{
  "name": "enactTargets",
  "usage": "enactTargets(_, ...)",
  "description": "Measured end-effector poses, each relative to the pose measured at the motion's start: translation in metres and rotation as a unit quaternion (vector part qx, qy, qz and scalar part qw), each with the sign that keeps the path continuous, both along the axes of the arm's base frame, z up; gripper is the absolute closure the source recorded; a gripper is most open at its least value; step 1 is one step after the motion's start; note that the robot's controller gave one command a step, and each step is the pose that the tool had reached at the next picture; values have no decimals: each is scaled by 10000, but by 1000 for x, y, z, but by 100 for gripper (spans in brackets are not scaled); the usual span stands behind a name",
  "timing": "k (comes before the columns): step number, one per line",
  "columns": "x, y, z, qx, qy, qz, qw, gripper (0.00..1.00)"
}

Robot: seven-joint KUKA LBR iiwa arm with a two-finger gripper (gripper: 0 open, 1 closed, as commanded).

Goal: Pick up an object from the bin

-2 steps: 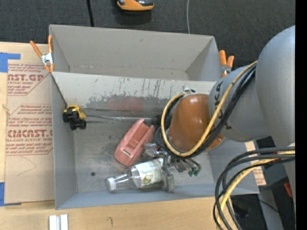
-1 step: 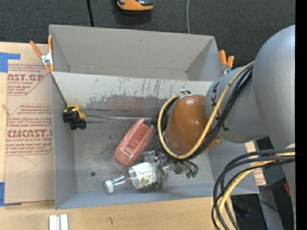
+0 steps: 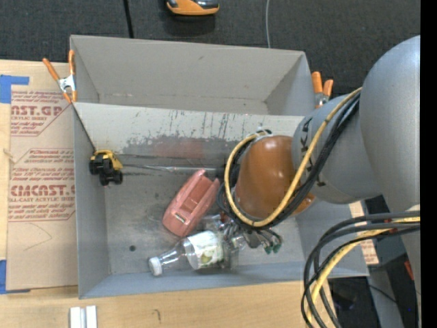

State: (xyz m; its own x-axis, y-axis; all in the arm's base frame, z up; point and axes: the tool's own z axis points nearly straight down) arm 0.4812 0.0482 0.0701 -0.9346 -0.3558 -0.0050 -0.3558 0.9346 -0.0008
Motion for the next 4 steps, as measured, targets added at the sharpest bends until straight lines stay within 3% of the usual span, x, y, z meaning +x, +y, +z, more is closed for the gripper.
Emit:
enactTargets(2, -3, 0, 22, -6, 51, 1, 10000, 100)
enactTargets(4, -1, 1, 54, -4, 22, 8, 10000, 100)
